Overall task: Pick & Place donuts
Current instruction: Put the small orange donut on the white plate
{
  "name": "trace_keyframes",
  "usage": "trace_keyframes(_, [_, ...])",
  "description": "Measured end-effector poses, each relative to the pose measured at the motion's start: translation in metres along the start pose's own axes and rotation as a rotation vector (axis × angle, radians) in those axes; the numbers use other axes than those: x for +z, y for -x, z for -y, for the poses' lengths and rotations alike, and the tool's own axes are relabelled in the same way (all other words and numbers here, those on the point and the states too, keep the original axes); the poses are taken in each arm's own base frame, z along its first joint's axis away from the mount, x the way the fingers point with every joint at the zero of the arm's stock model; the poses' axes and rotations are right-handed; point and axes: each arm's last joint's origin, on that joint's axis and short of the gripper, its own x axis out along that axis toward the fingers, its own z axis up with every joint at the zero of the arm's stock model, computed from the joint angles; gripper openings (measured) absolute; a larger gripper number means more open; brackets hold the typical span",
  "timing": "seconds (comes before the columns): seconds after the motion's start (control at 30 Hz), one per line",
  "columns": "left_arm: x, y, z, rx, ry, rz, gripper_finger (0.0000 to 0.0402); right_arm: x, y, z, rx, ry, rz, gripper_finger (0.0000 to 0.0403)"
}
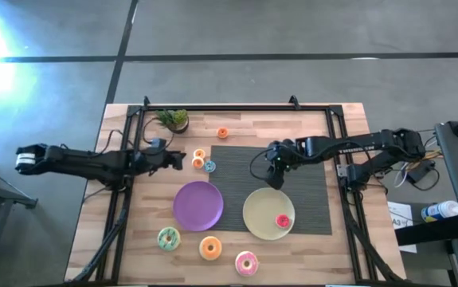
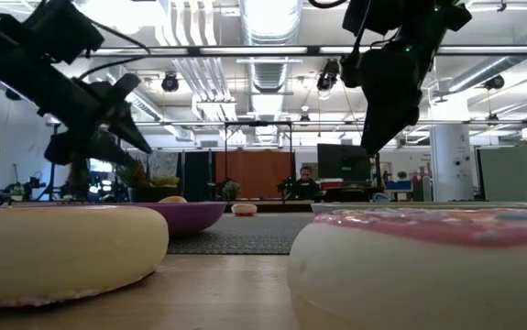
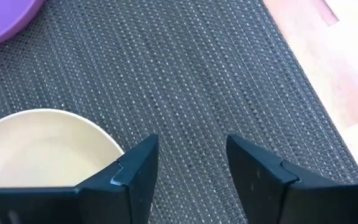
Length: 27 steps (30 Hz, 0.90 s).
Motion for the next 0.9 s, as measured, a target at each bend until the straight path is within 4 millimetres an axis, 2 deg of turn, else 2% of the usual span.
trace_keyframes(0.3, [-0.006, -0.031, -0.003, -0.014, -0.177, -0.133, 0.0149, -0.001, 0.0, 0.0, -0.001, 0.031, -0.003, 0.0182])
trace_keyframes(0.57, [-0.005, -0.048, 0.0, -0.036, -0.287, -0.224, 0.0149, -0.001, 0.0, 0.0, -0.002, 0.035, -0.002, 0.0182])
trace_keyframes(0.9, [-0.011, -0.068, -0.005, -0.061, -0.275, -0.296, 0.0147, 0.0, 0.0, 0.0, -0.008, 0.042, 0.003, 0.0182])
